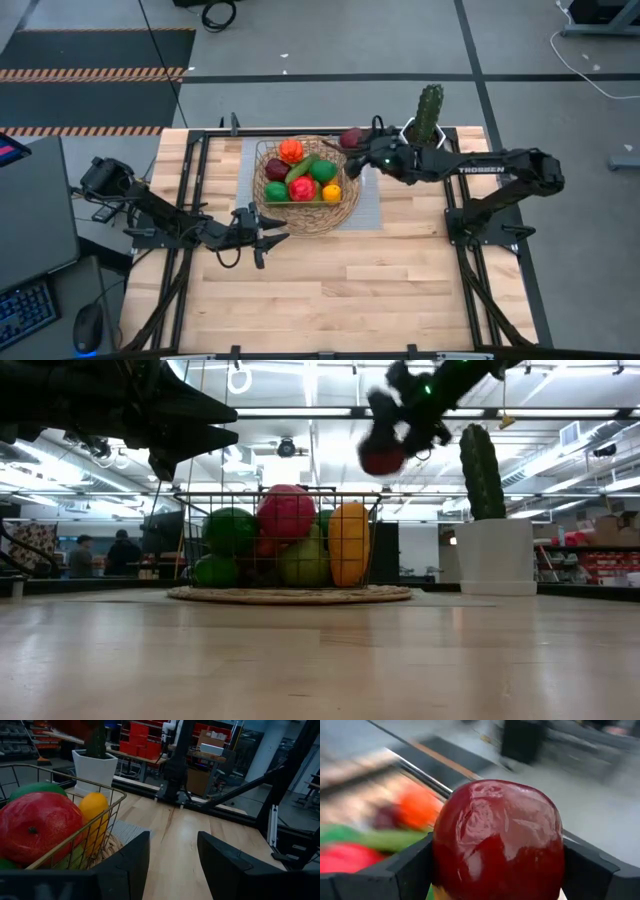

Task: Build produce basket
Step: Put the dark red apple into the gold wire basket

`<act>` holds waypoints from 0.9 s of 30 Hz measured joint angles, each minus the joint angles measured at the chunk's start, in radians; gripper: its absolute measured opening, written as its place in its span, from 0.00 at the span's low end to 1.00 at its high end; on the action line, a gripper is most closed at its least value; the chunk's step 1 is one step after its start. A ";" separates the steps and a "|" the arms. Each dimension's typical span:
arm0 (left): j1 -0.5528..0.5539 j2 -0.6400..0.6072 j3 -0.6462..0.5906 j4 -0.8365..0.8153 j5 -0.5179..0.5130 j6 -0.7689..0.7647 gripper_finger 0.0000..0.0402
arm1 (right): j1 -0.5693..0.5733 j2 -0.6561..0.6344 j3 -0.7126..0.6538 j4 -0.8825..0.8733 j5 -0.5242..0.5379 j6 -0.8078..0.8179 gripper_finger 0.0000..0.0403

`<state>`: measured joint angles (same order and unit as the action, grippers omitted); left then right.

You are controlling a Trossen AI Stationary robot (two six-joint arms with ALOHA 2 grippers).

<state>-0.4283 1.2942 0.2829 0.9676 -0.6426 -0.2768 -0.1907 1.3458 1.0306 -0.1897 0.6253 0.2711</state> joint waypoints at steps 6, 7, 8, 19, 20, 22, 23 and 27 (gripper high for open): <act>0.000 0.000 0.000 0.000 0.000 -0.005 0.43 | 0.048 0.056 0.002 0.265 -0.096 -0.082 0.88; 0.000 0.000 0.000 0.000 0.000 -0.006 0.43 | 0.049 0.073 0.002 0.289 -0.104 -0.098 0.88; 0.000 0.000 0.000 0.000 0.000 -0.006 0.43 | 0.047 0.091 0.002 0.309 -0.123 -0.112 0.88; 0.000 0.000 0.000 0.000 0.000 -0.013 0.43 | 0.002 0.284 0.000 0.455 -0.184 -0.136 0.88; 0.000 0.000 0.000 0.001 0.000 -0.007 0.43 | -0.002 0.298 0.000 0.468 -0.188 -0.137 0.88; 0.000 0.000 0.000 0.000 0.000 -0.006 0.43 | -0.007 0.320 0.000 0.492 -0.200 -0.139 0.88; 0.000 0.000 0.000 0.000 0.000 -0.006 0.43 | -0.009 0.329 0.000 0.501 -0.205 -0.142 0.88; 0.000 0.000 0.000 0.000 0.000 -0.003 0.43 | -0.017 0.354 0.001 0.516 -0.207 -0.150 0.89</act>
<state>-0.4286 1.2942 0.2829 0.9680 -0.6426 -0.2802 -0.2077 1.7002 1.0313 0.3258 0.4187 0.1210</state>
